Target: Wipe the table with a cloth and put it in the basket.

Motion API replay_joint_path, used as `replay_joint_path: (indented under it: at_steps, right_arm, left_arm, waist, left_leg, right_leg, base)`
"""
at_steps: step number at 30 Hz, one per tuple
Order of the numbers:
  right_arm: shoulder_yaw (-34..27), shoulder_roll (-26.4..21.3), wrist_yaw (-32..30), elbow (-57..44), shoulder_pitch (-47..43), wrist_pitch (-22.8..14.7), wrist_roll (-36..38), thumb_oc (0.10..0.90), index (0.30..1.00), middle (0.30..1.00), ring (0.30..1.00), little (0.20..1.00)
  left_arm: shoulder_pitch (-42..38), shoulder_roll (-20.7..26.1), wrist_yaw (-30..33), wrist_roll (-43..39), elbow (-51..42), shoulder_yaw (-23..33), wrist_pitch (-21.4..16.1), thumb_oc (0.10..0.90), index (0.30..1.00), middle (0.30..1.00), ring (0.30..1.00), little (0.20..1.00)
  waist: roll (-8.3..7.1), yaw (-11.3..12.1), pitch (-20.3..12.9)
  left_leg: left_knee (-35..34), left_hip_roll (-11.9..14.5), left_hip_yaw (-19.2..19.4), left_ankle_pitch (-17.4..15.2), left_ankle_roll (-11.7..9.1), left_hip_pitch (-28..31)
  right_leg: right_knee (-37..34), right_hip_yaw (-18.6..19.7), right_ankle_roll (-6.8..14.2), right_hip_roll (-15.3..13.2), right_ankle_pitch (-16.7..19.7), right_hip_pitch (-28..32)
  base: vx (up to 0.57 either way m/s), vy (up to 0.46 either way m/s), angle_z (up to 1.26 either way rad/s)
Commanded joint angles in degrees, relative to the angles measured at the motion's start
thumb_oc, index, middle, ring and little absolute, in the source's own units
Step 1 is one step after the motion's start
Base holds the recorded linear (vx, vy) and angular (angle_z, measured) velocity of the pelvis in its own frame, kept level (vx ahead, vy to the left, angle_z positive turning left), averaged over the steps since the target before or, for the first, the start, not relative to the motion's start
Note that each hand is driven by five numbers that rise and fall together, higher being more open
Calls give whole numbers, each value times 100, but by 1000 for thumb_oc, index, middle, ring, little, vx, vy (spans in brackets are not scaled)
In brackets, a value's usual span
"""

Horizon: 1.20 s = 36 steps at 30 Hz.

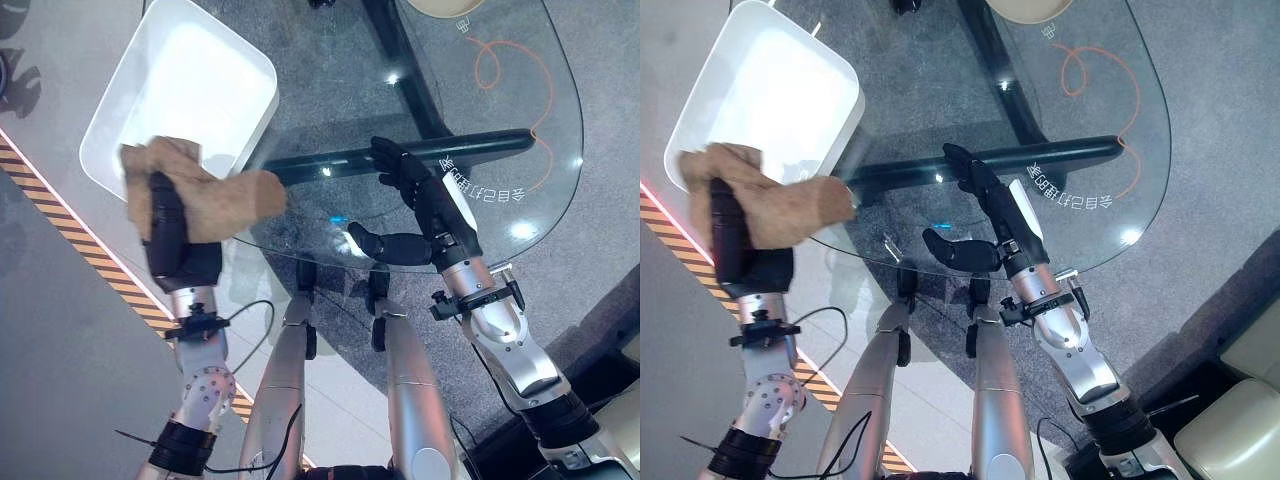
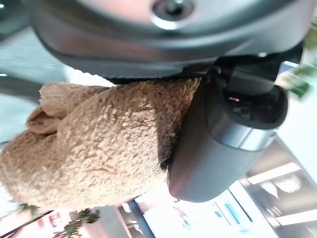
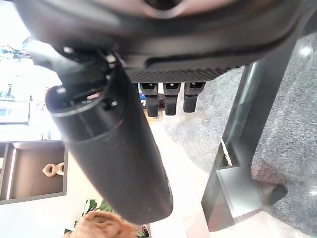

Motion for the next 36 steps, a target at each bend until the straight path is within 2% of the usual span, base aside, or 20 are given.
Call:
replay_joint_path:
  at_steps: [1, 8, 12, 15, 20, 21, 26, 29, 32, 34, 36]
  right_arm:
    - [-279, 89, 313, -623, -137, -153, 95, 800, 900, 900, 900, 900]
    - [-29, 62, 1171, -389, -206, 243, 782, 800, 900, 900, 900, 900]
    - [190, -51, 1683, -224, -336, 552, 1080, 800, 900, 900, 900, 900]
    - [382, -216, 1968, -92, -536, 757, 1269, 800, 900, 900, 900, 900]
    - [557, -410, 2025, 98, -801, 822, 1487, 800, 900, 900, 900, 900]
    - [594, -482, 2038, 229, -923, 799, 1551, 800, 900, 900, 900, 900]
    - [628, -638, 1981, 311, -1062, 838, 1682, 800, 900, 900, 900, 900]
    - [659, -763, 1979, 392, -1176, 829, 1806, 800, 900, 900, 900, 900]
    - [684, -810, 1967, 428, -1277, 871, 1895, 800, 900, 900, 900, 900]
    - [695, -812, 1958, 444, -1302, 876, 1910, 800, 900, 900, 900, 900]
    - [778, -807, 1910, 463, -1402, 882, 1952, 800, 900, 900, 900, 900]
  left_arm:
    - [-455, 249, 386, 1258, -1098, 538, -850, 100, 300, 300, 300, 200]
    - [-880, 412, 1611, 2475, -507, 855, -1241, 100, 300, 300, 300, 200]
    - [-1294, 683, 2698, 3656, -49, 845, -1208, 100, 300, 300, 300, 200]
    - [-1663, 945, 3675, 4674, 410, 797, -1042, 100, 300, 300, 300, 200]
    - [-2120, 1316, 4618, 5558, 1153, 677, -871, 100, 300, 300, 300, 200]
    - [-2365, 1461, 5007, 5925, 1610, 599, -812, 100, 300, 300, 300, 200]
    - [-2714, 1705, 5721, 6638, 2161, 429, -529, 100, 300, 300, 300, 200]
    - [-3086, 2005, 6505, 7325, 2753, 289, -112, 100, 300, 300, 300, 200]
    - [-3376, 2242, 6824, 7204, 3188, 190, 72, 100, 300, 300, 300, 200]
    - [-3451, 2316, 6814, 7089, 3307, 158, 128, 100, 300, 300, 300, 200]
    - [-3680, 2438, 6707, 6861, 3605, 21, 406, 100, 300, 300, 300, 200]
  waist:
    - [247, 28, -149]
    - [241, -45, -149]
    - [228, -97, -149]
    - [222, -137, -149]
    - [214, -196, -149]
    - [206, -238, -149]
    - [184, -300, -149]
    - [174, -355, -149]
    - [159, -395, -149]
    - [154, -403, -149]
    - [143, -433, -149]
  left_leg:
    - [773, -366, 57, -816, 249, 57]
    - [990, -331, 149, -904, 222, -50]
    - [1104, -302, 190, -933, 216, -173]
    - [1201, -282, 225, -958, 214, -281]
    - [1363, -224, 305, -1011, 205, -473]
    - [1435, -199, 340, -1040, 202, -583]
    - [1497, -173, 385, -1060, 207, -737]
    - [1500, -171, 414, -1049, 208, -878]
    - [1495, -166, 432, -1042, 213, -986]
    - [1494, -169, 437, -1039, 212, -1017]
    - [1461, -176, 452, -1007, 212, -1107]
  right_leg:
    - [-469, -152, -214, 430, 220, 257]
    - [-273, -61, -294, 454, 99, 129]
    - [-183, -15, -306, 466, 89, -18]
    - [-132, 20, -322, 471, 92, -144]
    - [-40, 66, -333, 487, 90, -346]
    - [-1, 104, -333, 507, 92, -464]
    - [5, 166, -317, 528, 136, -629]
    - [-41, 230, -297, 546, 213, -788]
    - [-71, 280, -262, 543, 270, -913]
    - [-84, 291, -252, 543, 289, -946]
    - [-131, 312, -226, 552, 349, -1043]
  base:
    - [23, 77, 5]
    - [25, 88, -1]
    - [30, 75, -7]
    - [30, 85, -3]
    - [29, 101, -3]
    - [42, 146, -5]
    - [34, 100, -6]
    - [42, 140, -5]
    - [29, 99, -5]
    - [14, 63, -2]
    - [7, 78, -2]
